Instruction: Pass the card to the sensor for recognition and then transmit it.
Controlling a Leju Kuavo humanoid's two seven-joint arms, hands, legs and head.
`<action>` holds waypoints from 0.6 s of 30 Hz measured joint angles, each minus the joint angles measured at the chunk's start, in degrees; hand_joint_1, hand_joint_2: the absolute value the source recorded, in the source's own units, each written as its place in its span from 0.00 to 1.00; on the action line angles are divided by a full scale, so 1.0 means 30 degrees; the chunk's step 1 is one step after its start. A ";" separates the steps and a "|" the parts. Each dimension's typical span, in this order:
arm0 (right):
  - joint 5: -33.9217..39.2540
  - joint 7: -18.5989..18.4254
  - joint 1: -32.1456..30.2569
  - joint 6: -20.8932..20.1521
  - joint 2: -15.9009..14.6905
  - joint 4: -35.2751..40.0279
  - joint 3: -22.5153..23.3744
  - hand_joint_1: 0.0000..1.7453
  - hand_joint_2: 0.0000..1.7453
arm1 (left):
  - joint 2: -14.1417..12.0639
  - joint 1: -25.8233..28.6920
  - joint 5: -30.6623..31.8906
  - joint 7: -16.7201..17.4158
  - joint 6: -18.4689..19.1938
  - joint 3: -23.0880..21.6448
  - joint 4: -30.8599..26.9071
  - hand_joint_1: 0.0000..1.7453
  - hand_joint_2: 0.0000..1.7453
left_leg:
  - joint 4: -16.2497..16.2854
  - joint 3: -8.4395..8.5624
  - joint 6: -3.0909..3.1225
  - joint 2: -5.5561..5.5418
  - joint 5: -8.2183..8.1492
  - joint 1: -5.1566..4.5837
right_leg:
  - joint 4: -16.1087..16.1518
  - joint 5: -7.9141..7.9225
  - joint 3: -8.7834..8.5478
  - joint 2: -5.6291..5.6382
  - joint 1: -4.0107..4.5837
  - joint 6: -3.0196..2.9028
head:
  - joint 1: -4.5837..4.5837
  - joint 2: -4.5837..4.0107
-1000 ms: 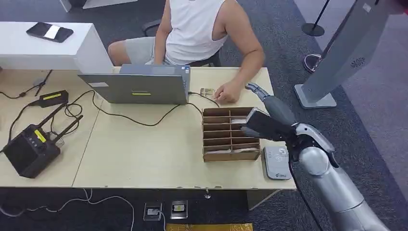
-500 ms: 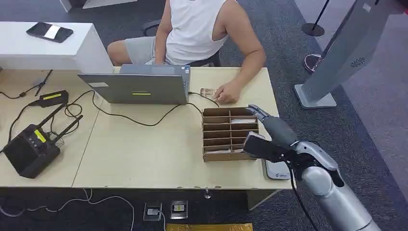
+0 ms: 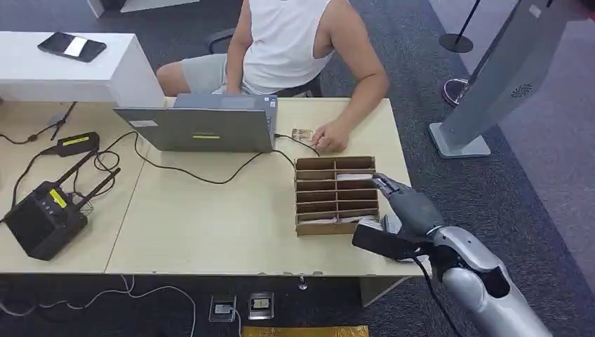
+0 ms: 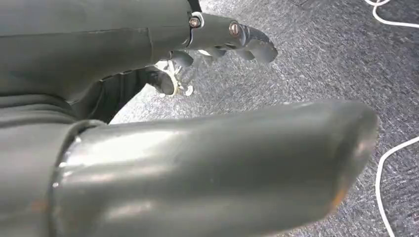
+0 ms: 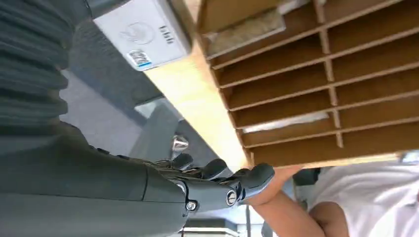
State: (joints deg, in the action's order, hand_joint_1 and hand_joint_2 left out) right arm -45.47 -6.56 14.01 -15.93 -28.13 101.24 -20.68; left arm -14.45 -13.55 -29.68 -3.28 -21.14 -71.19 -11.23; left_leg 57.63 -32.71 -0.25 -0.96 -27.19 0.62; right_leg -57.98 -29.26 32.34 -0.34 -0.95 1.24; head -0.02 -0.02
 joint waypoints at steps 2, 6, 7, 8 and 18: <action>-0.0386 -0.0051 -0.0253 0.0240 -0.0153 0.0007 -0.0131 0.00 1.00 | 0.0007 -0.0003 0.0007 0.0058 0.0007 0.0000 0.0000 0.00 0.00 | 0.0000 0.0000 0.0000 0.0000 -0.0001 0.0000 | 0.0001 0.0000 0.0000 0.0000 0.0000 0.0000 | 0.0007 0.0000; -0.2131 0.0044 -0.0561 0.1061 -0.0350 0.0109 -0.0415 0.00 1.00 | 0.0015 -0.0003 0.0000 0.0131 -0.0029 0.0000 0.0007 0.00 0.00 | -0.0001 0.0001 0.0000 0.0001 -0.0001 0.0000 | 0.0001 0.0000 -0.0001 0.0002 0.0000 0.0000 | 0.0007 0.0000; -0.2580 0.0154 -0.0616 0.1370 -0.0349 0.0109 -0.0444 0.00 1.00 | 0.0015 -0.0001 -0.0044 0.0131 -0.0058 0.0000 0.0007 0.00 0.00 | -0.0002 0.0001 0.0000 0.0000 -0.0001 0.0000 | 0.0001 0.0000 -0.0002 0.0002 0.0000 0.0000 | 0.0000 0.0000; -0.3032 0.0285 -0.0678 0.1750 -0.0349 0.0102 -0.0474 0.00 1.00 | 0.0029 0.0006 -0.0080 0.0131 -0.0095 0.0000 0.0007 0.00 0.00 | -0.0002 0.0000 0.0000 0.0000 -0.0001 0.0000 | 0.0001 0.0000 -0.0004 -0.0001 0.0000 0.0000 | 0.0007 0.0000; -0.5157 0.0940 -0.0861 0.4984 0.0059 -0.0824 -0.1304 0.00 1.00 | 0.0109 0.0106 -0.0102 0.0131 -0.0255 0.0007 0.0007 0.00 0.00 | -0.0004 -0.0005 0.0000 -0.0002 -0.0001 0.0001 | 0.0001 -0.0002 -0.0001 -0.0011 0.0001 -0.0003 | 0.0000 0.0000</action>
State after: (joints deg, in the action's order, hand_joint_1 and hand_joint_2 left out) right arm -60.94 -3.74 11.42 -0.98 -27.95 98.77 -24.59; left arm -14.12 -13.23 -29.99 -2.89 -21.90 -71.17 -11.21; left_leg 57.62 -32.73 -0.25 -0.97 -27.19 0.62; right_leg -57.98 -29.27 32.34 -0.37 -0.95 1.23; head -0.02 -0.02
